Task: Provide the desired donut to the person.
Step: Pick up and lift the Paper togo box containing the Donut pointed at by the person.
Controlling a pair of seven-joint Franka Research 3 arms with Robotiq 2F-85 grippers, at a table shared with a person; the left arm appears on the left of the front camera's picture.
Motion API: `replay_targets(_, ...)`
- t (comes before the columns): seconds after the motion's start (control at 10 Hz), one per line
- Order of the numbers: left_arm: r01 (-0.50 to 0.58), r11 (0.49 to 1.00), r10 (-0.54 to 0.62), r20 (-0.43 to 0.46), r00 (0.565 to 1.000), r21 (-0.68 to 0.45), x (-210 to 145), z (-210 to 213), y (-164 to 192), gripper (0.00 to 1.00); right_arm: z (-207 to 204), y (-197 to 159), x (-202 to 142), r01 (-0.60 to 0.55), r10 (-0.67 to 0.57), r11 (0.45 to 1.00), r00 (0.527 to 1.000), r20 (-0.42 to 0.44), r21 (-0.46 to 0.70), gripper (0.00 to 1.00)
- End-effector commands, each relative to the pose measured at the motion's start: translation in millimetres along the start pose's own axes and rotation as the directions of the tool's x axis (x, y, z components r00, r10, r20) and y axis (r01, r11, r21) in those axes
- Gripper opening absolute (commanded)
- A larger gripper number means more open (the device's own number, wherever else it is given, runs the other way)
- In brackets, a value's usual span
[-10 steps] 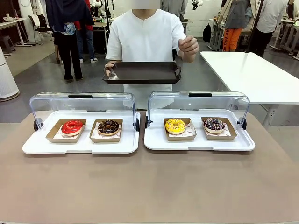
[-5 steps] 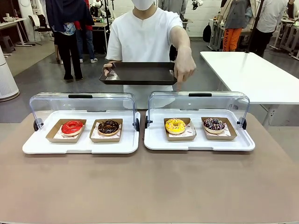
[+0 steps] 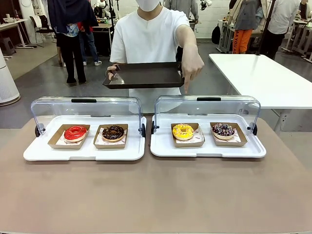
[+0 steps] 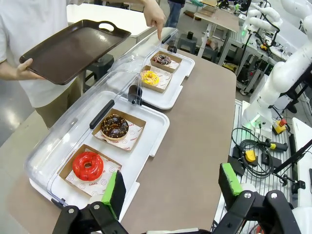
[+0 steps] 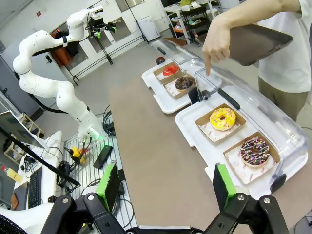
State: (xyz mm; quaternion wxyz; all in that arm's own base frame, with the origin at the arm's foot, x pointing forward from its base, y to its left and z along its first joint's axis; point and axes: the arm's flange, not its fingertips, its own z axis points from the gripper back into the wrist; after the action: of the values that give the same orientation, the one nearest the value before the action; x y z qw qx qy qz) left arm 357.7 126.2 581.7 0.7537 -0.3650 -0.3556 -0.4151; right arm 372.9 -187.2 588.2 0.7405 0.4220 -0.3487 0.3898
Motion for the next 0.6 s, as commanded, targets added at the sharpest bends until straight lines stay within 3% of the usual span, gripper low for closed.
replay_targets(0.0, 0.006, 1.0, -0.006, 0.011, 1.0, -0.006, 0.4, 0.2, 0.4, 1.0, 0.4, 0.1, -0.2, -0.001, 0.001, 1.0, 1.0, 0.007, 0.006, 1.0)
replay_targets(0.5, 0.006, 1.0, -0.006, 0.011, 1.0, -0.006, 0.4, 0.2, 0.4, 1.0, 0.4, 0.1, -0.2, -0.001, 0.001, 1.0, 1.0, 0.007, 0.006, 1.0)
